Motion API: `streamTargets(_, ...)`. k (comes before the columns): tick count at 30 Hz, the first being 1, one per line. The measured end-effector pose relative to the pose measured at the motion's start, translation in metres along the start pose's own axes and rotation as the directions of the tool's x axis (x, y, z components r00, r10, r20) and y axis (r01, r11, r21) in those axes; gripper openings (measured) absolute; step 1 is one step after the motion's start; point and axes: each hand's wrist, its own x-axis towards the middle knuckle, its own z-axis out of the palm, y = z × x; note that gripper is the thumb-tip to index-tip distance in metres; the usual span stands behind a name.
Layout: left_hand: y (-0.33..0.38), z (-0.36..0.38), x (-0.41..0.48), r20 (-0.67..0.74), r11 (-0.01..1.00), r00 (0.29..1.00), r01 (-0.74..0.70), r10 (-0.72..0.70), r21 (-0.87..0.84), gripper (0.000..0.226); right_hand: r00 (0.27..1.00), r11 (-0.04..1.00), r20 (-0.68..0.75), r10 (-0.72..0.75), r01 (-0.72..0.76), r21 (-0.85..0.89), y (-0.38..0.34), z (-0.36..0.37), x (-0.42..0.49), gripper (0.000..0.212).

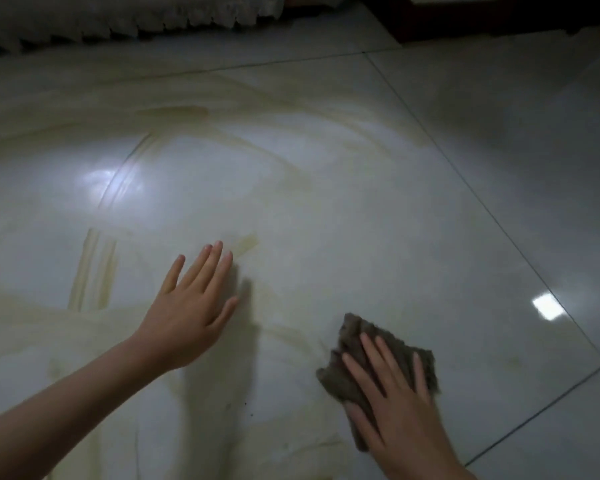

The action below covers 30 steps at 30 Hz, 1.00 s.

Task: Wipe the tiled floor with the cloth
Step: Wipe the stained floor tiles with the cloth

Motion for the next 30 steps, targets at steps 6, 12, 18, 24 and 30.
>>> streamTargets(6, 0.012, 0.019, -0.025, 0.032, 0.997, 0.998, 0.056, -0.057, 0.045, 0.085, 0.994, 0.996, -0.075, 0.082, -0.079, 0.046, -0.037, -0.023, 0.184, 0.067)
streamTargets(12, 0.018, 0.024, -0.033, 0.069, 0.996, 0.997, 0.038, -0.044, 0.085, 0.089, 0.994, 0.999, -0.095, 0.047, -0.048, -0.004, -0.042, -0.021, 0.180, 0.061)
streamTargets(18, 0.024, 0.018, -0.029, 0.030, 0.996, 0.998, 0.051, -0.054, 0.080, 0.088, 0.992, 0.991, -0.098, -0.079, 0.068, -0.114, -0.026, 0.033, -0.031, 0.065)
streamTargets(24, 0.035, 0.010, -0.020, -0.029, 0.986, 0.999, 0.026, -0.021, 0.167, 0.070, 0.967, 0.965, -0.012, -0.256, 0.254, -0.060, 0.037, 0.021, -0.044, 0.065)
streamTargets(30, 0.036, 0.011, -0.004, 0.000, 0.980, 1.000, 0.008, -0.008, 0.200, 0.083, 0.771, 0.773, -0.113, 0.627, -0.598, 0.210, 0.148, -0.023, 0.079, 0.056)
